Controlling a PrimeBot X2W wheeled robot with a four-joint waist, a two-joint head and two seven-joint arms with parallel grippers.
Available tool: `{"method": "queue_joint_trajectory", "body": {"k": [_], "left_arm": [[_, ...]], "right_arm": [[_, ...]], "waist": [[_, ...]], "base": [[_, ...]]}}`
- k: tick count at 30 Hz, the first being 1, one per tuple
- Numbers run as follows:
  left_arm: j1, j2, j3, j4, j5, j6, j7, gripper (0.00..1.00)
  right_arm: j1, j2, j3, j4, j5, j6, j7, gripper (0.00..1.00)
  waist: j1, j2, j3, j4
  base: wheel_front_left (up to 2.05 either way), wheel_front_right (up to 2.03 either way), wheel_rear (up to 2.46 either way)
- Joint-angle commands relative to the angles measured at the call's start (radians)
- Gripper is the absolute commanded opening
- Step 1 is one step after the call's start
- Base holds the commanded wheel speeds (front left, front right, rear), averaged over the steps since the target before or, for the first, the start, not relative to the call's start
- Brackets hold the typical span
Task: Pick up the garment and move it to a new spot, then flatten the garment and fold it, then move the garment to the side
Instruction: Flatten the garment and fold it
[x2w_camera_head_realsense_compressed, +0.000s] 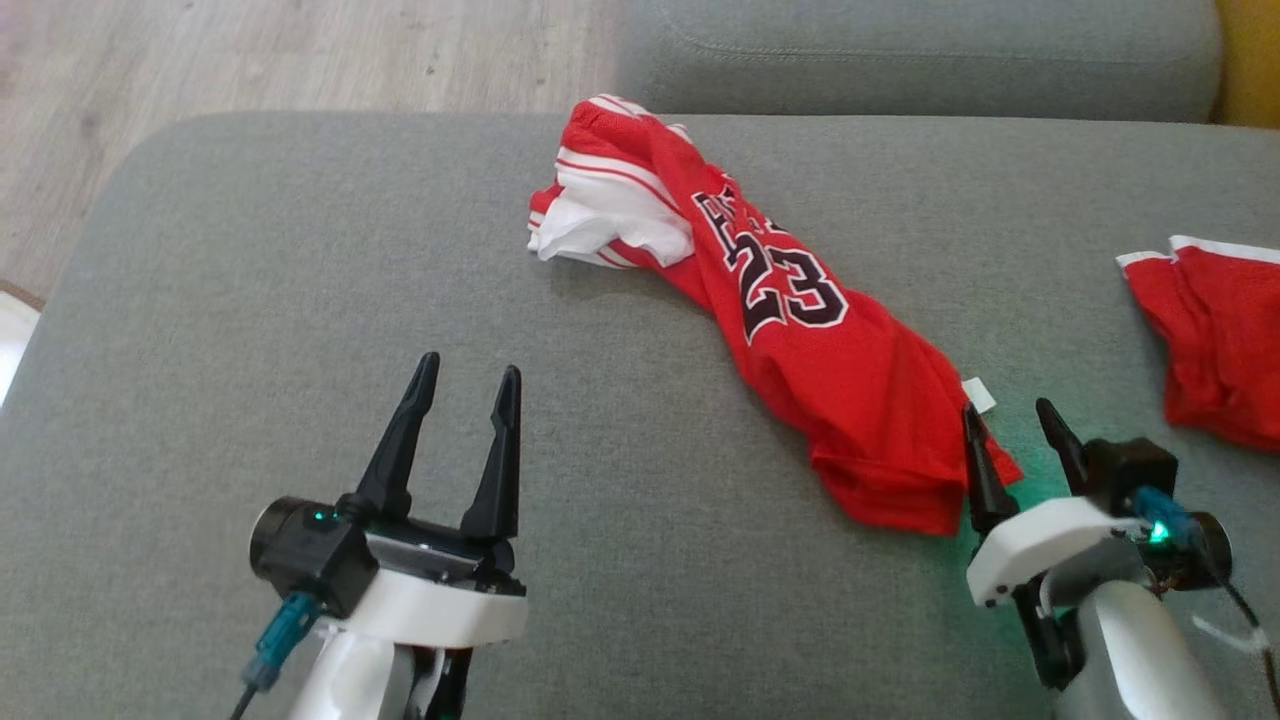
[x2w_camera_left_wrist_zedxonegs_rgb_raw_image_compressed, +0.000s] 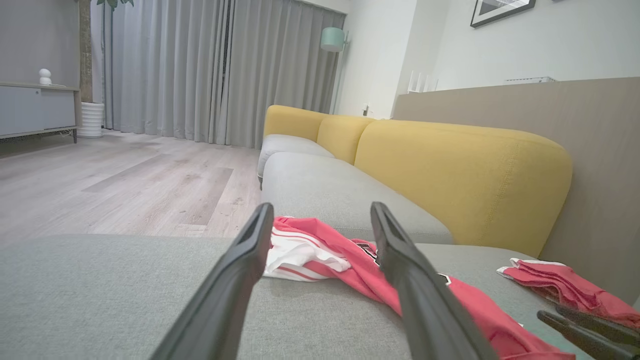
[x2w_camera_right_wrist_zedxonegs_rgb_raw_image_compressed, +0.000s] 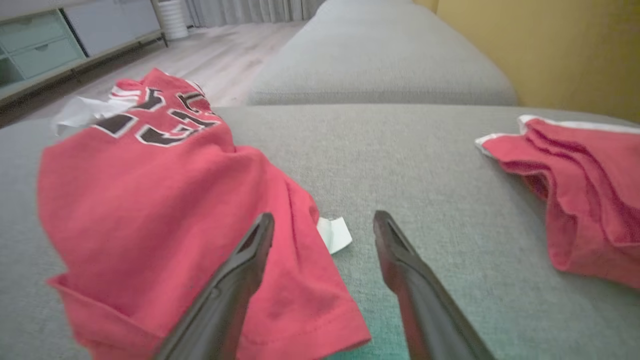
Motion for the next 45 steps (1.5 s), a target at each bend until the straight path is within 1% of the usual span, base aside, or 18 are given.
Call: {"method": "queue_joint_trajectory", "body": {"k": [1,5,10,11,12,15,18,25,26,28,29,31,33,38,42,43,44,45], "left_arm": [[-0.044,0.006,0.026,-0.027,0.003,-0.006,-0.005,1.00],[-0.050,0.007,0.018,-0.026,0.002,-0.006,-0.005,1.00],[-0.065,0.007,0.009,-0.023,0.001,-0.006,-0.005,1.00],[-0.068,0.008,0.009,-0.022,0.000,-0.006,-0.005,1.00],[-0.071,0.008,0.009,-0.021,0.000,-0.006,-0.005,1.00],[-0.075,0.008,0.013,-0.017,-0.002,-0.006,-0.005,1.00],[-0.078,0.007,0.017,-0.013,-0.003,-0.006,-0.005,1.00],[-0.089,0.004,0.003,-0.018,-0.012,-0.006,-0.005,1.00],[-0.091,0.003,0.001,-0.018,-0.014,-0.006,-0.005,1.00],[-0.094,0.002,0.001,-0.018,-0.016,-0.006,-0.005,1.00],[-0.093,0.002,0.001,-0.018,-0.017,-0.006,-0.005,1.00],[-0.094,0.001,0.000,-0.017,-0.019,-0.006,-0.005,1.00],[-0.094,0.001,0.000,-0.015,-0.020,-0.006,-0.005,1.00],[-0.092,0.000,0.016,-0.012,-0.019,-0.006,-0.005,1.00],[-0.087,0.000,0.036,-0.023,-0.013,-0.006,-0.005,1.00],[-0.085,-0.001,0.039,-0.025,-0.011,-0.006,-0.005,1.00],[-0.085,-0.001,0.039,-0.025,-0.011,-0.006,-0.005,1.00],[-0.083,-0.001,0.041,-0.027,-0.010,-0.006,-0.005,1.00]], "right_arm": [[-0.068,-0.002,0.007,0.023,-0.003,0.007,0.022,1.00],[-0.124,-0.002,-0.011,0.126,0.008,0.007,0.059,1.00],[-0.179,-0.002,0.011,0.239,0.038,0.007,0.084,1.00],[-0.187,-0.002,0.018,0.255,0.034,0.007,0.081,0.69],[-0.195,-0.002,0.024,0.266,0.033,0.007,0.074,0.00],[-0.226,-0.002,0.021,0.284,0.005,0.007,0.049,0.00],[-0.297,-0.022,-0.041,0.271,-0.085,0.007,0.029,0.00],[-0.475,-0.167,-0.119,0.239,-0.217,0.007,0.036,0.00],[-0.501,-0.180,-0.127,0.245,-0.226,0.007,0.039,0.00],[-0.545,-0.185,-0.126,0.280,-0.223,0.007,0.057,0.00],[-0.562,-0.192,-0.126,0.304,-0.225,0.007,0.071,1.00],[-0.589,-0.203,-0.115,0.345,-0.243,0.007,0.089,1.00],[-0.610,-0.194,-0.114,0.372,-0.243,0.007,0.075,1.00],[-0.611,-0.128,-0.078,0.392,-0.209,0.007,-0.042,1.00],[-0.561,-0.056,0.005,0.333,-0.141,0.007,-0.105,1.00],[-0.538,-0.043,0.032,0.302,-0.118,0.007,-0.110,1.00],[-0.538,-0.043,0.032,0.302,-0.118,0.007,-0.110,1.00],[-0.511,-0.032,0.057,0.266,-0.092,0.007,-0.114,1.00]], "waist": [[0.0000,0.0000,0.012,0.012],[0.0000,0.0000,0.033,0.023],[0.0000,0.0000,0.057,0.038],[0.0000,0.0000,0.060,0.040],[0.0000,0.0000,0.062,0.042],[0.0000,0.0000,0.062,0.045],[0.0000,0.0000,0.055,0.050],[0.0000,0.0000,0.064,0.093],[0.0000,0.0000,0.069,0.101],[0.0000,0.0000,0.076,0.113],[0.0000,0.0000,0.079,0.118],[0.0000,0.0000,0.086,0.127],[0.0000,0.0000,0.088,0.132],[0.0000,0.0000,0.073,0.126],[0.0000,0.0000,0.052,0.101],[0.0000,0.0000,0.048,0.094],[0.0000,0.0000,0.048,0.094],[0.0000,0.0000,0.043,0.086]], "base": [[0.00,0.00,0.00],[0.00,0.00,0.00],[0.00,0.00,0.00],[0.00,0.00,0.00],[0.00,0.00,0.00],[0.00,0.00,0.00],[0.00,0.00,0.00],[0.00,0.00,0.00],[0.00,0.00,0.00],[0.00,0.00,0.00],[0.00,0.00,0.00],[0.00,0.00,0.00],[0.00,0.00,0.00],[0.00,0.00,0.00],[0.00,0.00,0.00],[0.00,0.00,0.00],[0.00,0.00,0.00],[0.00,0.00,0.00]]}}
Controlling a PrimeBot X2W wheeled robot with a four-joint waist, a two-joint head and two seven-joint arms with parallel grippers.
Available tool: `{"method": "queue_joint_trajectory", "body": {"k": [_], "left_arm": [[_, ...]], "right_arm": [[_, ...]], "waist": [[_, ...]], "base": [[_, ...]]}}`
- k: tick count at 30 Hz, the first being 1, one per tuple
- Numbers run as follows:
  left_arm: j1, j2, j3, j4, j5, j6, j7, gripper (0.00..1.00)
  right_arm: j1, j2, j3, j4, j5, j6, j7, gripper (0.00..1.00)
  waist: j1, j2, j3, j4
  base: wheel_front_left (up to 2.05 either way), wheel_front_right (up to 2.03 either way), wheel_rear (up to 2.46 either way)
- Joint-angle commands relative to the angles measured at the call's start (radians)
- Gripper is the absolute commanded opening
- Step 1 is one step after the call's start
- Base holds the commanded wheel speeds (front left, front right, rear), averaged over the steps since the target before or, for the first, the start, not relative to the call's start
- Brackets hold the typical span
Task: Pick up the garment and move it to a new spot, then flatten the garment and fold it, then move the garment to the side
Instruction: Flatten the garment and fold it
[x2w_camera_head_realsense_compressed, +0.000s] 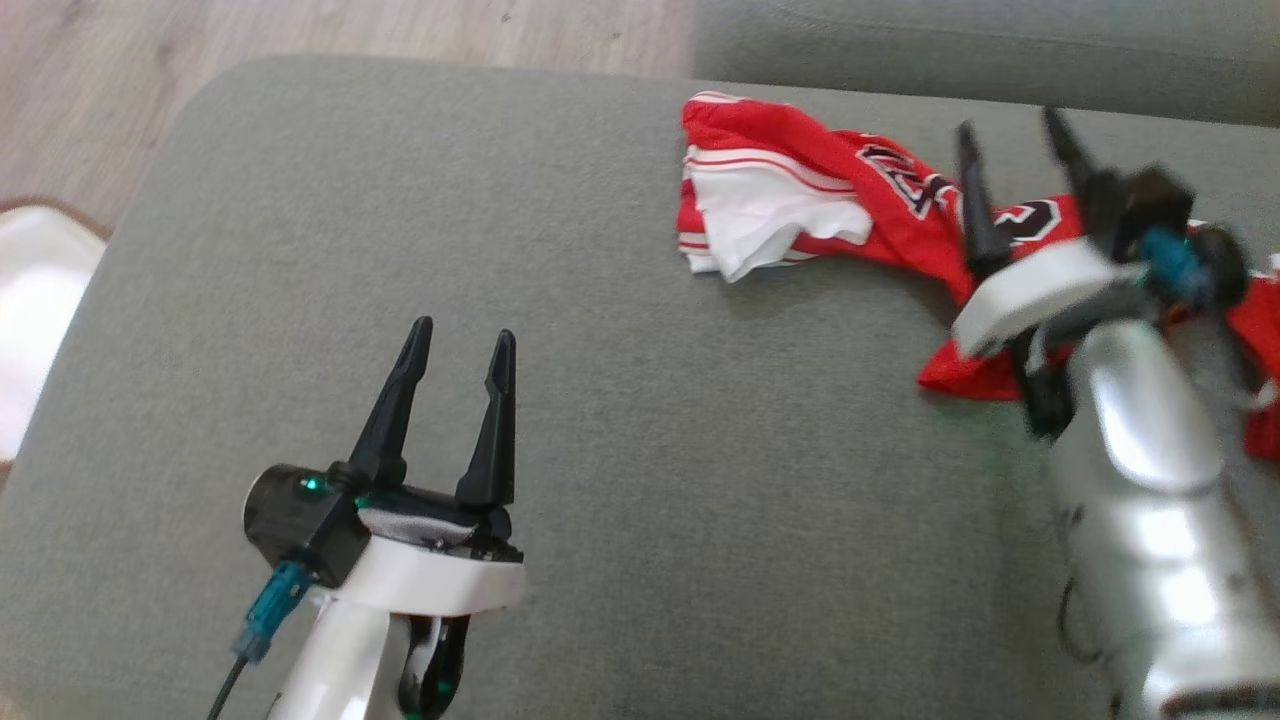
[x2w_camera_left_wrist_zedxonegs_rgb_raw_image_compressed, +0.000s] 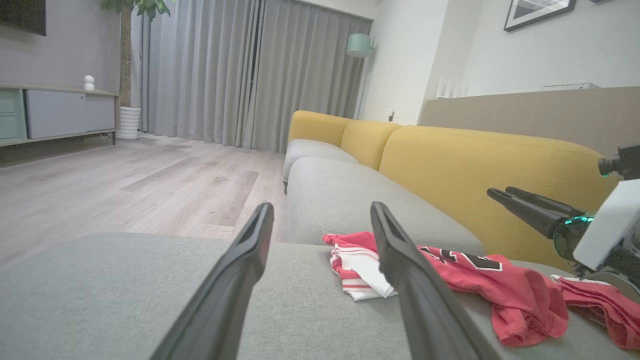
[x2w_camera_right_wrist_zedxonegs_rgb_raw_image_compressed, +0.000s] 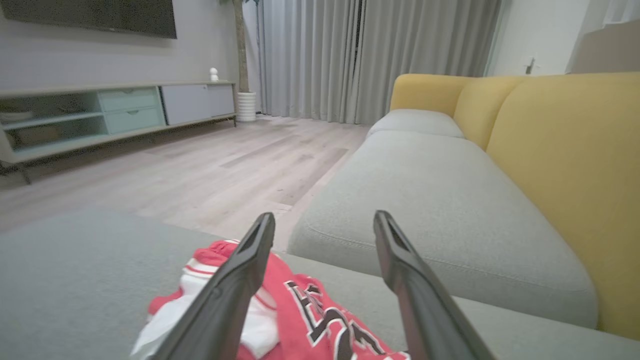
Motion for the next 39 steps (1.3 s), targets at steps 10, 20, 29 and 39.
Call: {"method": "queue_joint_trajectory", "body": {"k": [10,20,29,39], "left_arm": [[-0.022,0.001,0.045,-0.050,-0.004,-0.006,-0.005,1.00],[-0.021,0.001,0.017,-0.048,-0.018,-0.006,-0.005,1.00],[-0.038,0.001,-0.005,-0.043,-0.042,-0.006,-0.005,1.00],[-0.056,0.001,-0.045,-0.044,-0.080,0.004,-0.005,1.00]], "right_arm": [[0.345,0.031,0.128,-0.388,0.136,0.007,-0.013,1.00],[0.356,0.032,0.149,-0.436,0.094,0.007,0.008,1.00],[0.206,-0.033,0.266,-0.285,0.043,0.007,0.092,1.00],[0.036,-0.051,0.271,-0.004,0.227,0.007,0.198,1.00]], "waist": [[0.0000,0.0000,-0.017,-0.023],[0.0000,0.0000,0.007,0.032],[0.0000,0.0000,0.054,0.117],[0.0000,0.0000,0.099,0.222]], "base": [[0.00,0.00,0.00],[0.00,0.00,0.00],[0.00,0.00,0.00],[0.00,0.00,0.00]]}}
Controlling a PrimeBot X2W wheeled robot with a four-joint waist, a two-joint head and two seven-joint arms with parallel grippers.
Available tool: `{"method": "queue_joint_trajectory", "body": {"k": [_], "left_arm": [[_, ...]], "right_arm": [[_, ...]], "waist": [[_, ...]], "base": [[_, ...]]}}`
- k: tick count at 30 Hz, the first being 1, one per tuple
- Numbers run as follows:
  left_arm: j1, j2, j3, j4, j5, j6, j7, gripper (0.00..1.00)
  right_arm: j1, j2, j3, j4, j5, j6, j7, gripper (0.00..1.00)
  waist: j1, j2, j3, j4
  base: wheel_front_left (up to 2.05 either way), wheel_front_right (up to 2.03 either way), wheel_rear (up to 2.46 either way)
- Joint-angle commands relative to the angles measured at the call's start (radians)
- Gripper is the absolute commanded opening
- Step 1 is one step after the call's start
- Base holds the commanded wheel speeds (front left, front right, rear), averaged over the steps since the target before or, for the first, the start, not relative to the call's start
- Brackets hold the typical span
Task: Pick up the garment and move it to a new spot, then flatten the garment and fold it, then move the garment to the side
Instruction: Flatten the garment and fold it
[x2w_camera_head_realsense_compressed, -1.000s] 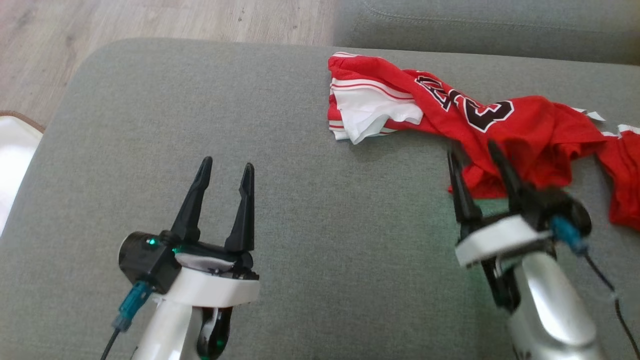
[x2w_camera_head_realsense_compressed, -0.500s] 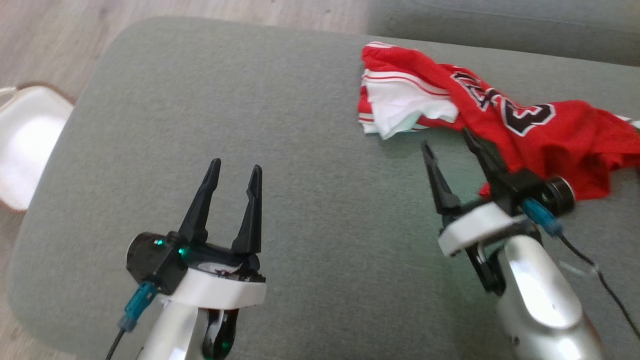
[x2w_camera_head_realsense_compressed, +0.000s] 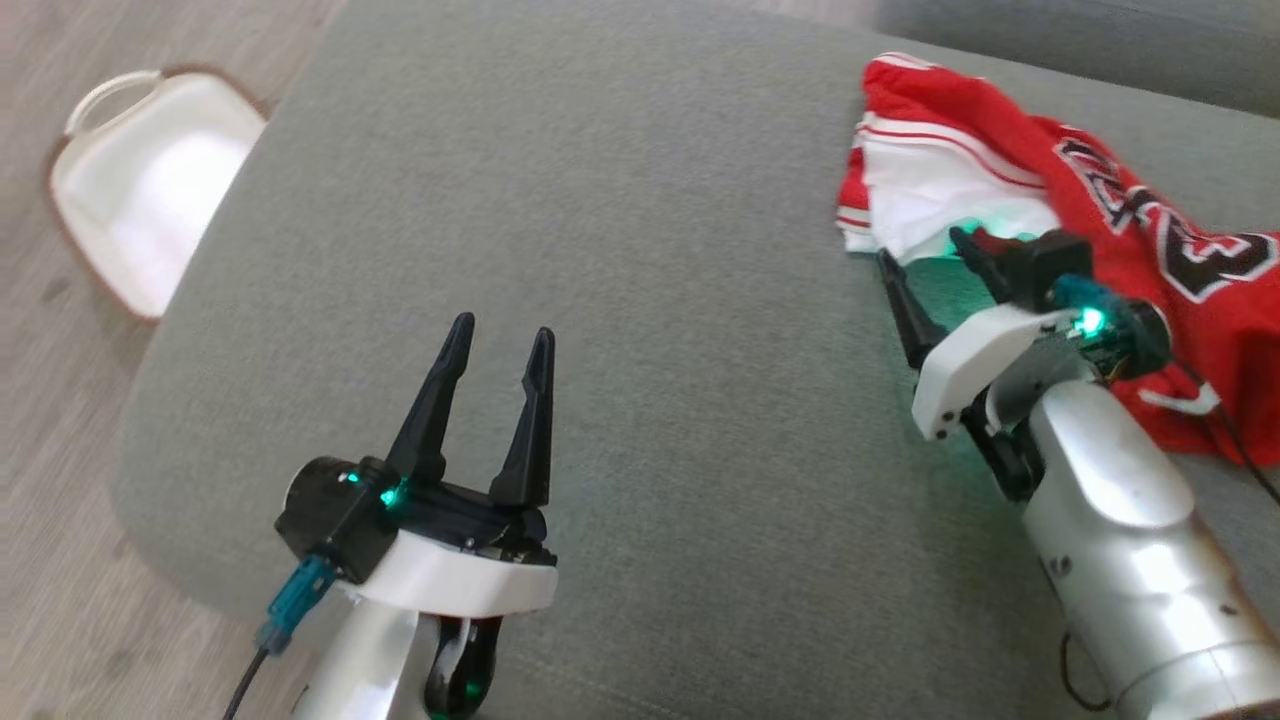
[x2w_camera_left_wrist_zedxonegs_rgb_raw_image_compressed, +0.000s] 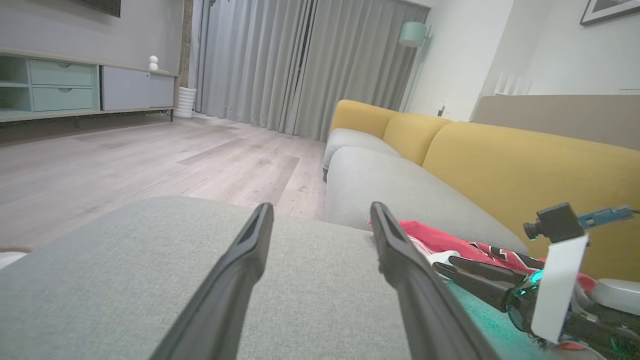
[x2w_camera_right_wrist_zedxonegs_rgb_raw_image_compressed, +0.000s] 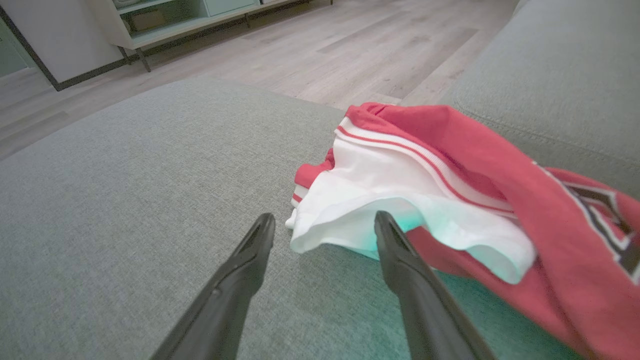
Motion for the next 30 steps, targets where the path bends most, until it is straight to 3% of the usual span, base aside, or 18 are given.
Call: {"method": "queue_joint_trajectory", "body": {"k": [1,10,11,12,20,30], "left_arm": [[-0.041,0.002,0.024,-0.032,-0.007,0.003,-0.005,1.00],[-0.049,0.002,0.009,-0.034,-0.016,0.010,-0.005,1.00],[-0.050,0.002,0.008,-0.034,-0.016,0.010,-0.005,1.00],[-0.052,0.002,0.006,-0.033,-0.016,0.011,-0.005,1.00],[-0.048,0.002,0.007,-0.021,-0.006,0.013,-0.005,1.00],[-0.027,0.002,0.022,-0.016,0.013,0.009,-0.005,1.00]], "right_arm": [[-0.054,0.003,0.010,0.004,0.028,0.007,-0.002,1.00],[-0.147,0.003,-0.010,0.139,0.081,0.007,-0.038,0.99],[-0.157,0.006,-0.010,0.154,0.085,0.007,-0.043,0.11],[-0.166,0.008,-0.005,0.164,0.089,0.007,-0.053,0.00],[-0.181,0.063,0.120,0.130,0.187,0.007,-0.139,0.00],[-0.094,0.087,0.503,-0.169,0.489,0.007,-0.068,0.00]], "waist": [[-0.0001,0.0000,0.018,0.029],[-0.0001,0.0000,0.036,0.056],[-0.0001,0.0000,0.037,0.058],[-0.0001,0.0000,0.038,0.059],[-0.0001,0.0000,0.006,0.043],[-0.0001,0.0000,-0.077,0.027]], "base": [[0.00,0.00,0.00],[0.00,0.00,0.00],[0.00,0.00,0.00],[0.00,0.00,0.00],[0.00,0.00,0.00],[0.00,0.00,0.00]]}}
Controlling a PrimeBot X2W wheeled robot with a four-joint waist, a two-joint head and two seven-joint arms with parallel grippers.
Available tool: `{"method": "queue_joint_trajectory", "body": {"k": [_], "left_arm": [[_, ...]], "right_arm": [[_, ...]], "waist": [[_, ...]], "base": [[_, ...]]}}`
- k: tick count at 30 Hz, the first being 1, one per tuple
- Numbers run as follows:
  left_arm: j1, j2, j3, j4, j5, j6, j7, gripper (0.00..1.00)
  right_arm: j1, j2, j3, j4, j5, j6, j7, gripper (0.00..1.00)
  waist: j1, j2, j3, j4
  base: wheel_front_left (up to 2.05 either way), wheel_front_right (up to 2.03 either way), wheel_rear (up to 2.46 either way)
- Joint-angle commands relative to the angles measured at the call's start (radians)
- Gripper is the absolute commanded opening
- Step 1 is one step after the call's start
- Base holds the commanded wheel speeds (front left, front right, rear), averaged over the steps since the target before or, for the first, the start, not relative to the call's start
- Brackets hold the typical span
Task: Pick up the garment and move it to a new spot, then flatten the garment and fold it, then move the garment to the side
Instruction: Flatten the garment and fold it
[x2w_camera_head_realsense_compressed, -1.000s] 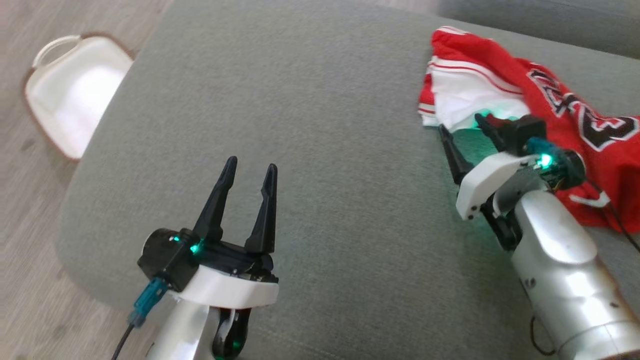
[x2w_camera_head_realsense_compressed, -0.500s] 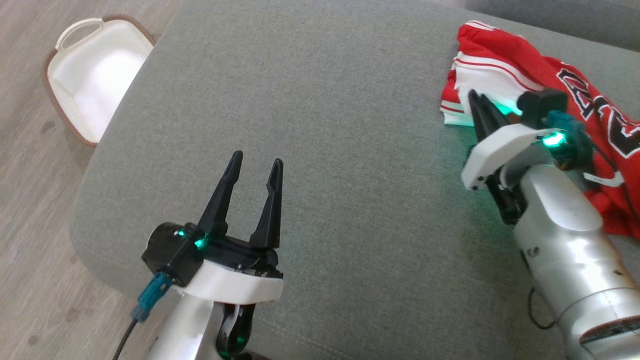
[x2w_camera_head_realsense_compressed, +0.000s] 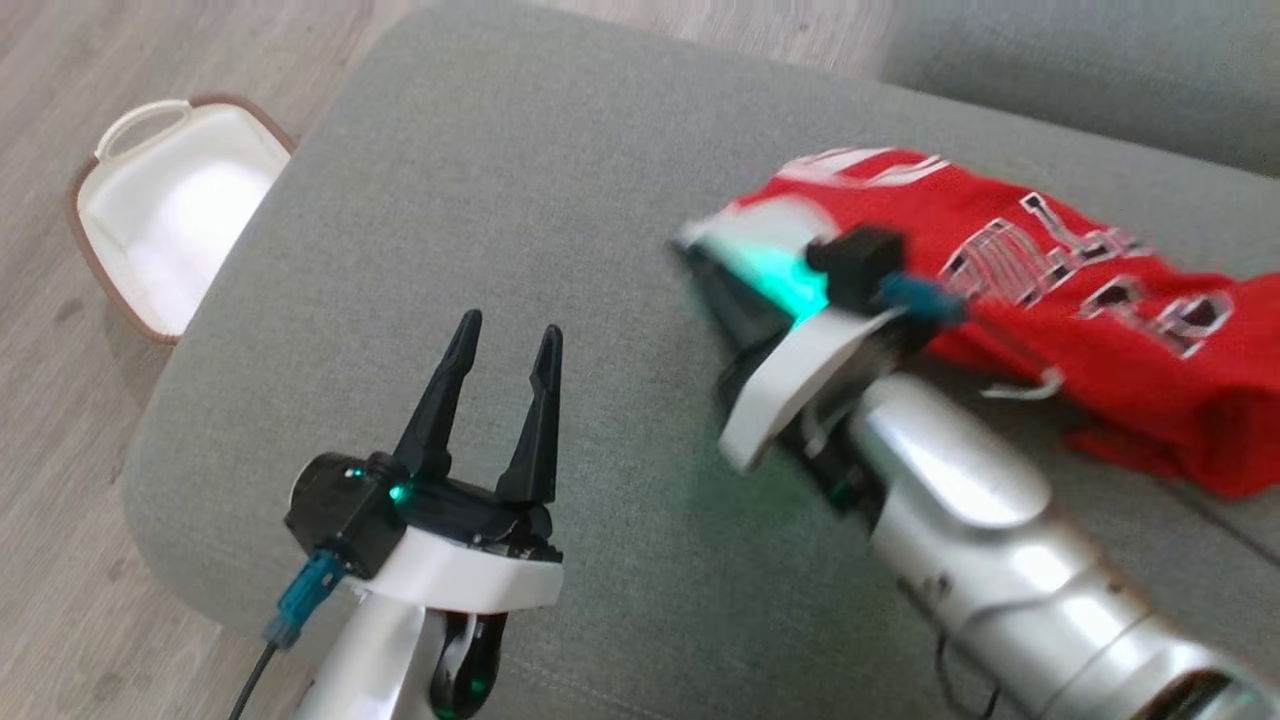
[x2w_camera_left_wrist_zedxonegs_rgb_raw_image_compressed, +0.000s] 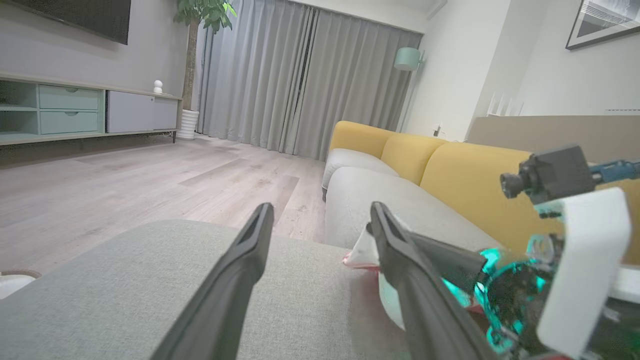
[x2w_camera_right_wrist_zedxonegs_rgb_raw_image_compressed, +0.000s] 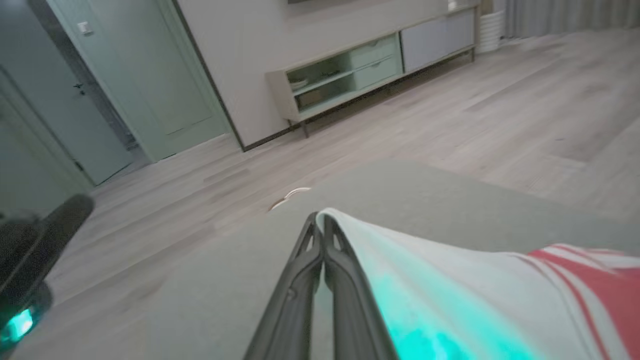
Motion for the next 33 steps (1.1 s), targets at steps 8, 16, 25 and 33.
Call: {"method": "queue_joint_trajectory", "body": {"k": [8,16,25,33], "left_arm": [[0.007,0.003,0.055,-0.024,0.011,-0.002,-0.005,1.00],[0.022,0.003,0.085,-0.033,0.021,-0.001,-0.005,1.00],[0.037,0.003,0.111,-0.054,0.036,-0.004,-0.005,1.00],[0.040,0.003,0.118,-0.071,0.045,-0.007,-0.005,1.00]], "right_arm": [[0.016,0.027,0.219,-0.022,0.085,0.007,0.115,1.00],[-0.008,-0.049,0.171,0.035,0.024,0.007,0.032,1.00],[0.094,-0.128,-0.175,0.074,-0.154,0.007,-0.135,1.00],[0.404,-0.030,-0.617,-0.156,-0.439,0.007,-0.144,1.00]], "waist": [[0.0001,0.0000,-0.036,-0.012],[0.0001,0.0000,-0.073,-0.074],[0.0001,0.0000,-0.103,-0.189],[0.0001,0.0000,-0.097,-0.292]], "base": [[0.00,0.00,0.00],[0.00,0.00,0.00],[0.00,0.00,0.00],[0.00,0.00,0.00]]}}
